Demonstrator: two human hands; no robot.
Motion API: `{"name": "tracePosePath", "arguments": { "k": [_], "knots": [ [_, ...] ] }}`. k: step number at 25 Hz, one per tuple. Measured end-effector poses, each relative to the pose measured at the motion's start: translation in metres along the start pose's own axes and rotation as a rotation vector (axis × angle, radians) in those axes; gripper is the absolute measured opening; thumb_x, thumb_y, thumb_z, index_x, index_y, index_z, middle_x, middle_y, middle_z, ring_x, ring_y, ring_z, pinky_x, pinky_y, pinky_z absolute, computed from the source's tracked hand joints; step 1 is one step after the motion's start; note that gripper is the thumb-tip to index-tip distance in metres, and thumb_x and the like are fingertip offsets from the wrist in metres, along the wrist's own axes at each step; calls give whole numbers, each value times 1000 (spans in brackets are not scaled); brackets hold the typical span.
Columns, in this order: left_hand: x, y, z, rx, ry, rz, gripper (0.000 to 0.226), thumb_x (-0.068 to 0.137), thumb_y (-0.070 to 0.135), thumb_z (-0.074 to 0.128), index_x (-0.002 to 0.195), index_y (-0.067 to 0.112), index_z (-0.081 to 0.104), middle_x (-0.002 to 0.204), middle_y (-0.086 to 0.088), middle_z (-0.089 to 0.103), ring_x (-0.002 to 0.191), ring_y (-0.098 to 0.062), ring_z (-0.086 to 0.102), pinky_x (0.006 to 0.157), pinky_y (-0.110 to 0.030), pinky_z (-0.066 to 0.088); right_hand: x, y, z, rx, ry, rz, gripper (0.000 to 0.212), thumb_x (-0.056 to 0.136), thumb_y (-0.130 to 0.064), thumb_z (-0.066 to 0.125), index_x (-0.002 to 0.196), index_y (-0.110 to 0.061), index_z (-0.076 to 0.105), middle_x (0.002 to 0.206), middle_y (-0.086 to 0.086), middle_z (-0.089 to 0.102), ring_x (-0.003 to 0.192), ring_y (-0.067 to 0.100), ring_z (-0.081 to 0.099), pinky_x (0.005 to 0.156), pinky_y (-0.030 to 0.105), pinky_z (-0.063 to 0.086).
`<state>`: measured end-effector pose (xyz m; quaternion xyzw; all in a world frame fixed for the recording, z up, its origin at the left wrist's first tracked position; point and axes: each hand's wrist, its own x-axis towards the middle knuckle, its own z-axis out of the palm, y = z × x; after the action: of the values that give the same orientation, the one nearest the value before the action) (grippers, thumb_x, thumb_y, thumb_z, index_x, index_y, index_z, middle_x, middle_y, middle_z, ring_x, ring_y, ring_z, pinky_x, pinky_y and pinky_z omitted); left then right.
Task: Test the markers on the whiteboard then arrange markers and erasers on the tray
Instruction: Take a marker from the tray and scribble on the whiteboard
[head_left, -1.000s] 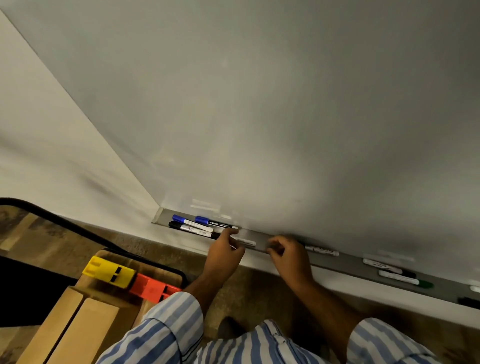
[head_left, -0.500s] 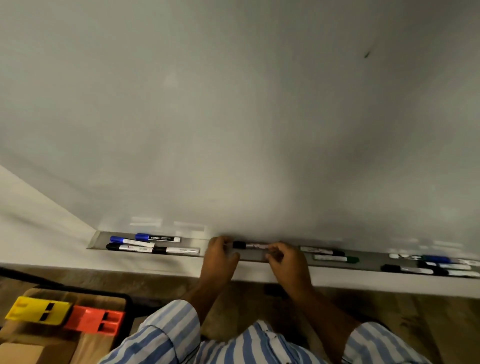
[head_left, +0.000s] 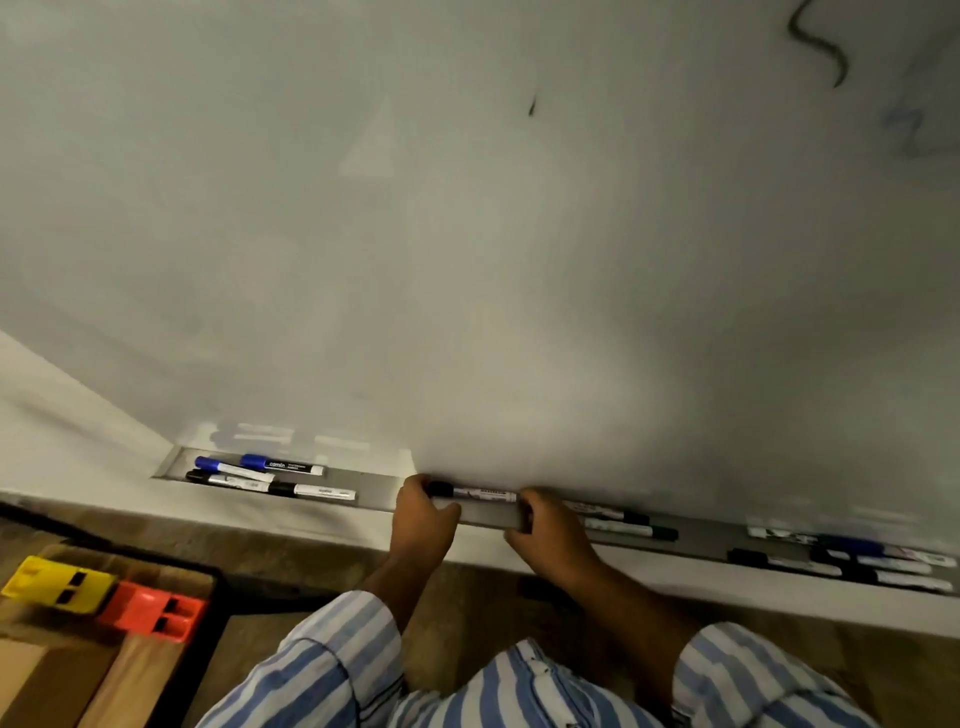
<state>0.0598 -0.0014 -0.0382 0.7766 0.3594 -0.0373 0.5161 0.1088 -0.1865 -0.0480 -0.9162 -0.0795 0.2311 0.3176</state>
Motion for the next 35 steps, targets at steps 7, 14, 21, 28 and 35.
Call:
{"name": "tracePosePath", "arguments": {
  "k": [7, 14, 21, 28, 35],
  "knots": [
    [-3, 6, 7, -57, 0, -70, 57, 92, 1, 75, 144, 10, 54, 131, -8, 67, 118, -28, 67, 107, -46, 57, 5, 6, -7, 174, -2, 47, 56, 91, -18, 80, 143, -15, 62, 141, 7, 66, 125, 24, 65, 109, 35, 51],
    [-29, 13, 24, -230, 33, -13, 23, 89, 8, 82, 109, 17, 75, 102, 1, 77, 98, -20, 73, 88, -30, 61, -13, 34, -32, 377, 188, 16, 19, 94, -16, 79, 112, -17, 76, 106, 1, 77, 98, 17, 72, 93, 34, 60],
    [-52, 21, 41, -170, -36, 133, 22, 83, 11, 89, 100, 17, 76, 95, 0, 79, 88, -16, 76, 81, -29, 63, -31, 55, -52, 918, 168, 178, 9, 95, -9, 77, 96, -18, 79, 100, 10, 79, 92, 24, 76, 87, 39, 66],
    [-64, 24, 31, 477, -411, 591, 20, 109, 27, 53, 124, 26, 67, 107, 8, 70, 94, -11, 63, 88, -38, 55, -64, 25, -53, 1121, 12, 204, 16, 97, -20, 77, 110, -12, 78, 103, 12, 78, 90, 22, 75, 79, 33, 64],
    [-78, 30, 5, 337, -531, 777, 33, 112, 44, 44, 138, 33, 59, 120, 15, 70, 107, 1, 64, 97, -30, 52, -97, -14, -39, 966, 118, 36, 10, 104, -17, 68, 107, -9, 71, 80, 7, 74, 70, 19, 69, 68, 29, 59]
  ]
}}
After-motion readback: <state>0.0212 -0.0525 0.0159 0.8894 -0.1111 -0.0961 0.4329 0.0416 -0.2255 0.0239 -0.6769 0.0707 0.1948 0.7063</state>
